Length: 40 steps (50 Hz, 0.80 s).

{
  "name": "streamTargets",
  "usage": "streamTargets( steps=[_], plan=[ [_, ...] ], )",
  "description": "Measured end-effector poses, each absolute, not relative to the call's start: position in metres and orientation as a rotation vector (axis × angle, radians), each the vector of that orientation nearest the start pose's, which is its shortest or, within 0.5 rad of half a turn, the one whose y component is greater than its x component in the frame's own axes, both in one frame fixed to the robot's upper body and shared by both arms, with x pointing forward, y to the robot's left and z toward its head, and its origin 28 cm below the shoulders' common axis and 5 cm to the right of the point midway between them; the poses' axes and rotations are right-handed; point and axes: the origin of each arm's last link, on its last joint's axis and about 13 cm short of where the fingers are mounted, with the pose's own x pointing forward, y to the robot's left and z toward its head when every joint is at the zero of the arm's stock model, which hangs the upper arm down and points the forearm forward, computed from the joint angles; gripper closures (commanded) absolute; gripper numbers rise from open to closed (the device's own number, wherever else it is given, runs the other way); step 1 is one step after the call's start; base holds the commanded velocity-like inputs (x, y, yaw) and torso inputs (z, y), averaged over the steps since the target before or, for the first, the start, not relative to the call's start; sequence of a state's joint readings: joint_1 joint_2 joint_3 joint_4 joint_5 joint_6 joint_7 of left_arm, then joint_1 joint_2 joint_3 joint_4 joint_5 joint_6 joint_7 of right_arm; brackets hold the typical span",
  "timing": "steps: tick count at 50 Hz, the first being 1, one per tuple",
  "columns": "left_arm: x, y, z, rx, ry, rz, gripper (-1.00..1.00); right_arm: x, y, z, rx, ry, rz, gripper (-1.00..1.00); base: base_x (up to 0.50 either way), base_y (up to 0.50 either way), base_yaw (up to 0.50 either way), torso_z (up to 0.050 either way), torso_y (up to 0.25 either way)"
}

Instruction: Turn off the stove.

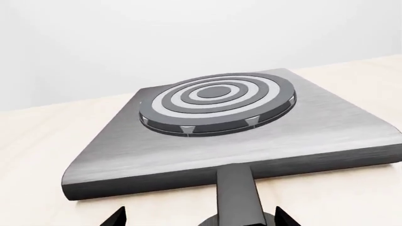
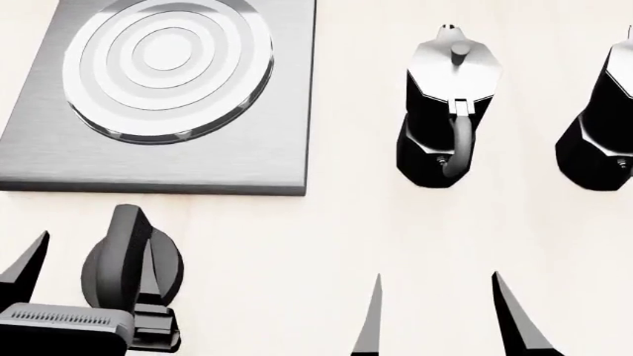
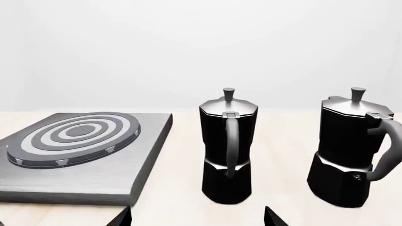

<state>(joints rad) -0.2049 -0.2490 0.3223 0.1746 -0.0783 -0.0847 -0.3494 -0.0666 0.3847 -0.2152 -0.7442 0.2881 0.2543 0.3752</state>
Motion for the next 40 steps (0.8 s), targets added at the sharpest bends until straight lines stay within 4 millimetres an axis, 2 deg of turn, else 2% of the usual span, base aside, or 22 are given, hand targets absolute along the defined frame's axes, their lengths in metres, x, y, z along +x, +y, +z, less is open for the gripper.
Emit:
streamTargets(
  steps=[40],
  plan=[
    [0.2371,0.1997,0.0767,0.146,-0.250,0.036,-1.00,0.1668,-0.0995,0.1294,0.007,-0.320,0.060,-1.00,0.00,0.00,0.00,0.000,-0.001]
  ],
)
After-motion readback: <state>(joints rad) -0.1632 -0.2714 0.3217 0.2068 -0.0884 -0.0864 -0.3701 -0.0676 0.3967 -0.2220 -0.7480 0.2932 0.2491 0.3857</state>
